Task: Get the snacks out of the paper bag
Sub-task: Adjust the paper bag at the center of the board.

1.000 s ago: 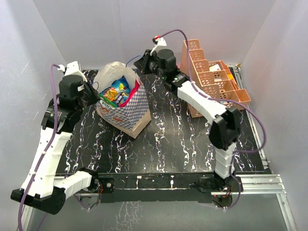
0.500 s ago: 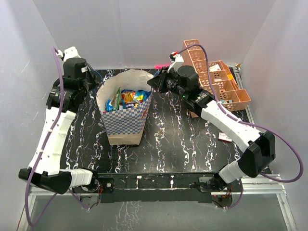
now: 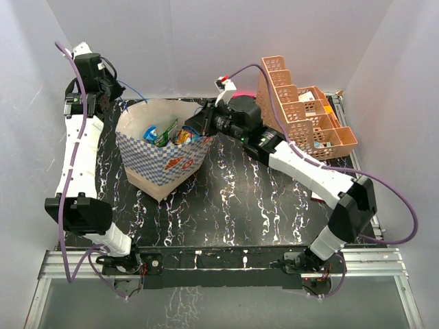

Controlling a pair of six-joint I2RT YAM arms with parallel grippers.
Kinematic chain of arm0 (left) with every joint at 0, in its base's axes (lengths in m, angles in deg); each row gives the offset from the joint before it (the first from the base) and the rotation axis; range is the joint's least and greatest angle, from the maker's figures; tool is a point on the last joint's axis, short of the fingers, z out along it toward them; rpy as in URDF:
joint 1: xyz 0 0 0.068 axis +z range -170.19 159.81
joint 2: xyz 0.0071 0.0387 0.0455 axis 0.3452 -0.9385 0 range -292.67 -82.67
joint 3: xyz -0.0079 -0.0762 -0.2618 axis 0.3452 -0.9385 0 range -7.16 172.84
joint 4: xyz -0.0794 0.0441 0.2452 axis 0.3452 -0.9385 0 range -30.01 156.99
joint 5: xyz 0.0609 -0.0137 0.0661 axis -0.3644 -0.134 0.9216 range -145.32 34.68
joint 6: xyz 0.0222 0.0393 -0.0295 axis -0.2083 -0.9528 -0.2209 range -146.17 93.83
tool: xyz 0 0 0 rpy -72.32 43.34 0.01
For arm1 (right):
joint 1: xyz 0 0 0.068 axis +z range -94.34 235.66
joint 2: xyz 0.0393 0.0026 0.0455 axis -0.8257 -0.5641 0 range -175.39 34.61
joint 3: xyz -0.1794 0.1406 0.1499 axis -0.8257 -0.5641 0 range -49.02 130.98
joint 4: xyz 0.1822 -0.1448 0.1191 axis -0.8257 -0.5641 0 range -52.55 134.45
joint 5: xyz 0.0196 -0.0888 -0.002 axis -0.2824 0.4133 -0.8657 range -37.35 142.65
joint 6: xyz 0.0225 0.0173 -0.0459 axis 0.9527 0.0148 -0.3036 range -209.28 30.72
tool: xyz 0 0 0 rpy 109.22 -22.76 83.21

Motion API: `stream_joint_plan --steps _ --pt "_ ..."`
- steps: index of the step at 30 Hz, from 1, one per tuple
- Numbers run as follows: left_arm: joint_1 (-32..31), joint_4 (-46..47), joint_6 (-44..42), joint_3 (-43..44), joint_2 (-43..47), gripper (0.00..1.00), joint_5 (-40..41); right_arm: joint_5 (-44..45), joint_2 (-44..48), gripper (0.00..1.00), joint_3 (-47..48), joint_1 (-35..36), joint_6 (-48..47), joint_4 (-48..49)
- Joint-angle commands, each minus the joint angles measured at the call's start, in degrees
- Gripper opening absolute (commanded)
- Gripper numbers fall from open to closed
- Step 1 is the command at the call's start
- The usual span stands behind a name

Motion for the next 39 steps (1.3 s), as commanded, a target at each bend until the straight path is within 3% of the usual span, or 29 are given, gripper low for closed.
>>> stream_joint_plan --steps 1,6,12,19,27,39 --pt "3.0 12.9 -3.7 5.0 0.2 0.01 -7.3 1.1 -4.0 0.08 8.0 0.5 -0.9 11.0" --pt "6.4 15.7 -3.0 9.2 -3.6 0.01 -9.9 -0.5 -14.7 0.08 19.8 0.7 0.3 9.0" --pt "8.3 22.6 -2.6 6.2 -4.5 0.0 -16.1 -0.8 -20.7 0.08 27.7 1.6 1.6 6.8" --pt "8.5 32.6 1.3 -6.5 3.4 0.0 -29.4 1.3 -14.7 0.08 15.8 7.7 1.4 9.2" --pt "8.5 31.5 4.8 -14.6 9.9 0.0 -38.5 2.4 -5.1 0.15 -1.5 10.1 4.8 11.6" --pt "6.9 32.9 8.9 -26.5 16.9 0.0 -48.1 9.2 8.3 0.26 -15.5 10.1 3.1 2.3"
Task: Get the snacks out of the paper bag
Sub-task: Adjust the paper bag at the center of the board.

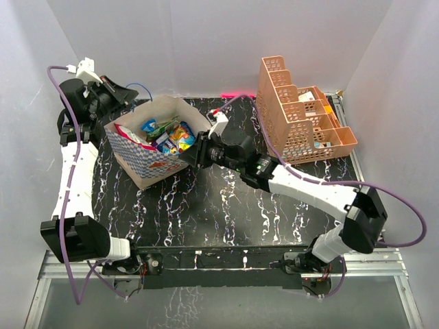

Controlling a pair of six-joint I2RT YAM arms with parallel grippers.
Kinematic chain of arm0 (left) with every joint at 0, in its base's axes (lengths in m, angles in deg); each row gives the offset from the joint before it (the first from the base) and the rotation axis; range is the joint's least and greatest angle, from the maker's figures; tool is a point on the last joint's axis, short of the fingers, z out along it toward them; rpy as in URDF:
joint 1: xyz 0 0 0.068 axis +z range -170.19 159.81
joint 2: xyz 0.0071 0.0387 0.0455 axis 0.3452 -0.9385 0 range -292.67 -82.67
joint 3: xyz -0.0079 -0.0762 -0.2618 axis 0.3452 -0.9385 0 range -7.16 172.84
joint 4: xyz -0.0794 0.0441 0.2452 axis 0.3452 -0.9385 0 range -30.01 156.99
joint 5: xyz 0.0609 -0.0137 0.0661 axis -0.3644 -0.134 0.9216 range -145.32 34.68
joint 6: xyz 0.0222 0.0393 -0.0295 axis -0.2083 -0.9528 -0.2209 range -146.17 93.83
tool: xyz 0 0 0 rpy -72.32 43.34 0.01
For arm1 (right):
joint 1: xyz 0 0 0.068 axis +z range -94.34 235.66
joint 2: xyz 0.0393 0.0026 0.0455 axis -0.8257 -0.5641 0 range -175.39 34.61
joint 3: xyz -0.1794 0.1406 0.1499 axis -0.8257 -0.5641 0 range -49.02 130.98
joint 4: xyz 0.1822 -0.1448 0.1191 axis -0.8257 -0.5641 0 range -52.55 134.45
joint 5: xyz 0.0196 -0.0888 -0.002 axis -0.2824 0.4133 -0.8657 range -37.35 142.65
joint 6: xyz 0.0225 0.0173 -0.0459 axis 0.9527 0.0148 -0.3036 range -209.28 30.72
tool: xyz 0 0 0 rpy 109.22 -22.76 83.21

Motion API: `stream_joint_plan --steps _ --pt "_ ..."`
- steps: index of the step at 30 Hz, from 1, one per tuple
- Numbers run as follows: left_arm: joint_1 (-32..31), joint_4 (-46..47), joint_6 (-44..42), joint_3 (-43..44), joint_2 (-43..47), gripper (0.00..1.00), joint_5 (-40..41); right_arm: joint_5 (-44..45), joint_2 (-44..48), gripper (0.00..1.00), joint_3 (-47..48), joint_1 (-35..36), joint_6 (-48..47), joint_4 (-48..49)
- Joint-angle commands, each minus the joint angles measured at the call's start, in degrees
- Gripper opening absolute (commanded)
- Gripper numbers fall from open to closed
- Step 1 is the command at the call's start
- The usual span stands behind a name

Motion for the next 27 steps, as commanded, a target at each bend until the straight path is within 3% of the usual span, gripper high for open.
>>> stream_joint_plan --steps 1,8,12,16,22,27 --pt "-1.5 2.3 3.5 -0.7 4.2 0.0 -5.4 3.7 5.6 0.27 -3.0 -0.2 -1.6 -3.0" --pt "-3.1 7.5 11.3 -4.7 6.1 0.0 -12.9 2.9 9.3 0.28 -7.0 -0.3 -3.7 -6.3" --pt "-3.7 3.1 8.9 -2.4 6.5 0.0 -12.3 3.1 10.8 0.29 -6.8 -0.3 -5.9 -11.1" --pt "-4.6 -0.7 7.0 -0.5 7.1 0.0 -11.4 9.4 15.3 0.35 -7.2 -0.2 -9.1 -19.7" --pt "-5.0 -2.0 7.5 0.4 7.1 0.0 -12.1 20.5 23.5 0.62 -3.5 -0.2 -16.9 -31.3" --pt "-5.7 -3.0 4.9 1.5 7.6 0.0 -11.9 23.8 19.4 0.69 5.2 -0.2 -24.7 -30.6"
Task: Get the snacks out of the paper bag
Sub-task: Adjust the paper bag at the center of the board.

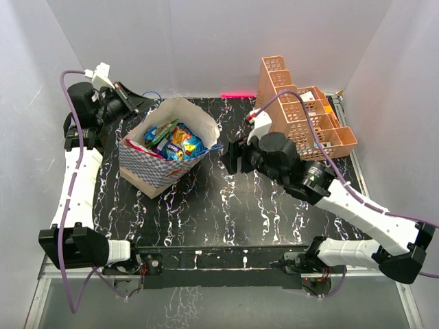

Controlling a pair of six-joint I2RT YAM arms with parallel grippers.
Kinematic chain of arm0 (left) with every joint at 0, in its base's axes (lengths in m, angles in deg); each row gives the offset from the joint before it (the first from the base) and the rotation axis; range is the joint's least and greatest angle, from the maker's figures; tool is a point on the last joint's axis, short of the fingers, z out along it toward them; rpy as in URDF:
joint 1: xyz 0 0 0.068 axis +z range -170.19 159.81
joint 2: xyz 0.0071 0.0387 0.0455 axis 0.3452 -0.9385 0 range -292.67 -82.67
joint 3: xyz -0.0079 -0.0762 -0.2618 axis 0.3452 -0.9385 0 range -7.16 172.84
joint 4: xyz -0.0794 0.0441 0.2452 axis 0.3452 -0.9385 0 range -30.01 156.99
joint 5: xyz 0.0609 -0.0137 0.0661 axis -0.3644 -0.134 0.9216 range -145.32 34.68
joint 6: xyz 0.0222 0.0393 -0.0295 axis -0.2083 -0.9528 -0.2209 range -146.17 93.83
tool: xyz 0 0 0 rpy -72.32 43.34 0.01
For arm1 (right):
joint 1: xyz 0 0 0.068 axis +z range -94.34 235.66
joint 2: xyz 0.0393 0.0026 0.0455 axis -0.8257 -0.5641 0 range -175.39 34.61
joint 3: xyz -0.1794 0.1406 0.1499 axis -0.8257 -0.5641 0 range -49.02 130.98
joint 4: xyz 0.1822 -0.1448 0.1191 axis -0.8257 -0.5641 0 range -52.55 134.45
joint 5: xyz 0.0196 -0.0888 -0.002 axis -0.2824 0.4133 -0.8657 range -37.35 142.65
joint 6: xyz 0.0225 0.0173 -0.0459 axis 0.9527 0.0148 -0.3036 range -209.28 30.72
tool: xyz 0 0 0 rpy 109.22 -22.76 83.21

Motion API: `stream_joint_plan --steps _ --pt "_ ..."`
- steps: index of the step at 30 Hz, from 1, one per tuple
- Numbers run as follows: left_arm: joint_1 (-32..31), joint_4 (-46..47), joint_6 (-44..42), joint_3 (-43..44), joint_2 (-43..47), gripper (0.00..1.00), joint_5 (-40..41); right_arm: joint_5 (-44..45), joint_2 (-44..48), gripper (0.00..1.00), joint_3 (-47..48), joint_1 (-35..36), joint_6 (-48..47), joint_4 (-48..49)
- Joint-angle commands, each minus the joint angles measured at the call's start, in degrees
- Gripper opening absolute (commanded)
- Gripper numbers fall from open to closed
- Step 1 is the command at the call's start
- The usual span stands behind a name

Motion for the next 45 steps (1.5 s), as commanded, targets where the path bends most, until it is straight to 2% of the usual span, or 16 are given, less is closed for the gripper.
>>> stream_joint_plan --steps 1,3,6,7,10,12,16,20,25,30,34,36,37,39,40,45 --pt "-1.1 0.6 -1.3 4.3 4.0 0.0 -3.4 5.5 -5.5 0.69 10.5 -0.2 -8.3 0.7" --pt "-1.2 0.7 -2.0 5.3 3.6 0.0 -2.3 5.4 -9.9 0.74 15.2 -0.2 -7.2 0.8" --pt "-1.2 -0.6 -2.3 7.8 2.3 0.0 1.1 9.4 -15.6 0.97 21.3 -0.3 0.6 -2.7" --pt "-1.2 -0.3 -2.1 8.6 1.7 0.0 1.4 11.6 -16.6 0.99 22.3 -0.4 4.5 -4.0" --pt "-1.2 1.8 -0.4 8.4 1.0 0.0 1.2 11.7 -16.8 0.99 23.1 -2.4 15.9 -6.4" --pt "-1.2 0.9 0.3 8.3 0.8 0.0 2.0 11.5 -15.0 0.99 20.6 -2.9 19.7 -5.2" --pt "-1.2 -3.2 -0.8 9.6 0.6 0.0 5.5 15.1 -11.4 0.99 15.1 -4.2 22.6 -5.4" --pt "-1.2 -3.5 -0.8 9.6 0.5 0.0 6.3 14.1 -9.5 0.98 11.3 -7.0 24.0 -6.8" --pt "-1.1 -2.7 0.2 9.3 0.0 0.0 6.5 5.6 -10.1 0.98 10.2 -12.0 24.2 -3.0" --pt "-1.2 -3.1 0.7 9.9 -0.5 0.03 7.7 -4.5 -12.9 0.93 11.2 -14.1 26.9 3.5" --pt "-1.2 -3.3 0.4 10.4 -1.3 0.05 8.8 -9.6 -14.5 0.86 10.4 -14.3 32.6 6.8" --pt "-1.2 -2.7 0.1 10.8 -1.8 0.03 9.8 -10.9 -13.8 0.77 7.7 -14.3 35.9 8.3" --pt "-1.2 -2.4 -0.1 11.2 -2.2 0.01 10.7 -11.6 -12.9 0.66 5.4 -14.3 37.1 10.4" --pt "-1.1 -1.5 -0.4 12.0 -3.1 0.0 12.5 -13.0 -11.2 0.34 1.6 -14.2 38.9 15.3" --pt "-1.1 -1.4 -0.7 12.9 -5.2 0.0 13.6 -13.8 -11.0 0.26 0.7 -14.3 39.3 17.2" --pt "-0.2 2.3 -1.9 19.4 -12.1 0.0 15.5 -17.1 -17.3 0.09 5.5 -14.3 35.7 20.2"
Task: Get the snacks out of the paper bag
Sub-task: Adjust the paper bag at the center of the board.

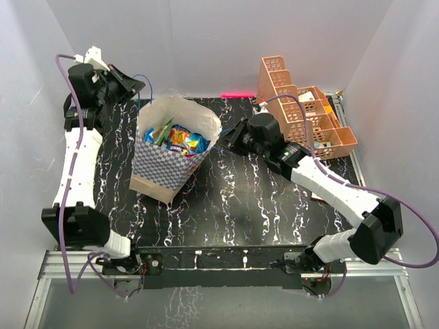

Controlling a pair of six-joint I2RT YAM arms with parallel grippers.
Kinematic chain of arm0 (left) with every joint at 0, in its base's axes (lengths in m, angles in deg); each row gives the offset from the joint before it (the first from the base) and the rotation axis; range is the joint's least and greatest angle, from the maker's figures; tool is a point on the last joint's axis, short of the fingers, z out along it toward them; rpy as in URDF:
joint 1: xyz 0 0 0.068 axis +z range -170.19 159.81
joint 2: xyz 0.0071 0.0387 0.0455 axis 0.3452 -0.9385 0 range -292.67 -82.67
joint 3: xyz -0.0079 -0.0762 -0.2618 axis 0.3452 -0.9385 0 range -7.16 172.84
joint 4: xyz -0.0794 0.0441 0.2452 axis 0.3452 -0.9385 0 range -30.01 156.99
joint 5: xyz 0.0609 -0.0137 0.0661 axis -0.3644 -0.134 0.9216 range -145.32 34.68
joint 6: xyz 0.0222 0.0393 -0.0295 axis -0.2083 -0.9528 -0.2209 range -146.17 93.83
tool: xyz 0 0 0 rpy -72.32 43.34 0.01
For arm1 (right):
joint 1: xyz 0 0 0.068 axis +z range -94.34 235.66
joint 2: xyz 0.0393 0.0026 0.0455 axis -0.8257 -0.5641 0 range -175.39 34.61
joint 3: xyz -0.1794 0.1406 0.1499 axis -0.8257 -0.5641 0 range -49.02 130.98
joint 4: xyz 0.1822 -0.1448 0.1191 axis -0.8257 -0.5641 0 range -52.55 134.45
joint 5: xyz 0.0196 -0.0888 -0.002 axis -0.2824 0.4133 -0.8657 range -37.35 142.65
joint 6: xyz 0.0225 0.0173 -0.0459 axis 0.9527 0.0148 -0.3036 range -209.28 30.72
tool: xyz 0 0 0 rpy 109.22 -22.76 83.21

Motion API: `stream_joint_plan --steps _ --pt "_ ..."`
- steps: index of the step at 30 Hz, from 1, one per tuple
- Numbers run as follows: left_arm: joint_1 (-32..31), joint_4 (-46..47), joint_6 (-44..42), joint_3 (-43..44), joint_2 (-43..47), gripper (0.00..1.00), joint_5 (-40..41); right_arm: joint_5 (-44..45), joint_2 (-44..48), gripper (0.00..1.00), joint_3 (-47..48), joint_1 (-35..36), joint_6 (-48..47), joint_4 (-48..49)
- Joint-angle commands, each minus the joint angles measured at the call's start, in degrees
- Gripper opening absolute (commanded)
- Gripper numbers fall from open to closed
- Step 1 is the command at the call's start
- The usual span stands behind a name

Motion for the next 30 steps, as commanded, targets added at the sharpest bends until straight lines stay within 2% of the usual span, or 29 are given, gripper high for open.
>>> stream_joint_plan --steps 1,7,13,17,21,25,30 --pt "0.7 8.9 -0.6 8.6 -5.4 0.0 0.5 -3.8 -4.6 0.08 6.6 -0.3 -2.1 9.2" --pt "2.5 16.3 -2.5 20.5 -14.1 0.0 -6.5 -2.1 -12.6 0.08 17.3 -0.5 -8.3 13.2" --pt "5.3 29.9 -3.2 21.4 -18.3 0.0 -15.2 -5.9 -20.5 0.07 24.6 -0.4 -8.0 19.3" --pt "6.9 39.8 0.1 15.8 -17.6 0.0 -20.9 -7.3 -23.9 0.08 25.9 1.5 -8.8 22.0" --pt "7.7 48.2 3.0 9.4 -15.2 0.0 -23.9 -5.4 -23.3 0.08 23.7 6.3 -12.8 23.9" --pt "7.7 54.1 7.2 1.0 -11.5 0.0 -25.2 0.1 -18.0 0.08 13.9 12.0 -13.5 27.5" --pt "7.6 68.9 20.1 -12.2 -6.4 0.0 -28.0 2.7 -14.3 0.08 2.4 15.7 -12.4 29.3"
